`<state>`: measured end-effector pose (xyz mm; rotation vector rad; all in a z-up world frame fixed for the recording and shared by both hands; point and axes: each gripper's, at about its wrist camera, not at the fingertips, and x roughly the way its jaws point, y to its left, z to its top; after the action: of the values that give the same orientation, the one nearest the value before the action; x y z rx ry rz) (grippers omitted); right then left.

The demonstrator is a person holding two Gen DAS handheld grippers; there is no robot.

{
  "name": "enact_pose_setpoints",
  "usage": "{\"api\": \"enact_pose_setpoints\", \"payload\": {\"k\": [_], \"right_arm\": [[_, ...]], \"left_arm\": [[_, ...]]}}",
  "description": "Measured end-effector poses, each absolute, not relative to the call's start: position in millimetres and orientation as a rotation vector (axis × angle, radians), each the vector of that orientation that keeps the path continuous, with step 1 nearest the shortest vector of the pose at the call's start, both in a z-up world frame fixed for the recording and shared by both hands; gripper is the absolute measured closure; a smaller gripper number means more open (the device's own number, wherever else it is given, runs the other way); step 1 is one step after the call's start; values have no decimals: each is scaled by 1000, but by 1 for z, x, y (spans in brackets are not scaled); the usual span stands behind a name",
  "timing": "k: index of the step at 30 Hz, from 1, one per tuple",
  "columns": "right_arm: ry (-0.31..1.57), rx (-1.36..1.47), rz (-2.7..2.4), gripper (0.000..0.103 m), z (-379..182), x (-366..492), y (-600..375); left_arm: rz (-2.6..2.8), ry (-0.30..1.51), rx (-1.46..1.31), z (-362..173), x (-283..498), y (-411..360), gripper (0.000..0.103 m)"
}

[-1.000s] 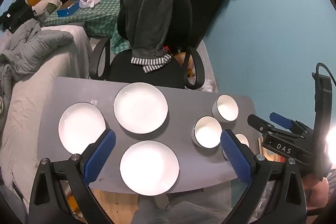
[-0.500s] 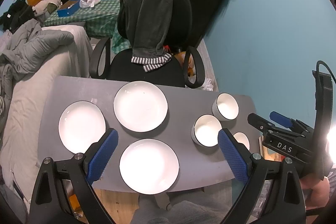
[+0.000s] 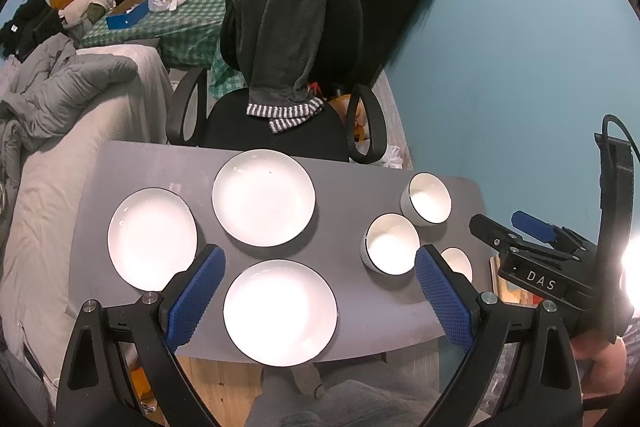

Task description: Organize plates and bowls

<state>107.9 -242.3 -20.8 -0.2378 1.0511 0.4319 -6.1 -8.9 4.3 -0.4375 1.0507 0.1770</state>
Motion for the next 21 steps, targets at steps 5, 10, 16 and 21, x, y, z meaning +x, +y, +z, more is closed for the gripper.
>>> {"api": "enact_pose_setpoints", "payload": {"k": [5,10,16,21], "right_arm": [[1050,-236,431,22,-20,107,-242],[1051,-236,433,22,-20,106,-242],[1052,-236,432,22,-20,106,-242],[1053,-235,436,22,-21,106,-242]], "left_arm": [[166,1057,-443,3,-7,-11,6],[162,1056,-442,2,-8,-13,6],[154,1063,-447,1,-8,-14,6],[152,1066,-447,1,-8,-16,6]]}}
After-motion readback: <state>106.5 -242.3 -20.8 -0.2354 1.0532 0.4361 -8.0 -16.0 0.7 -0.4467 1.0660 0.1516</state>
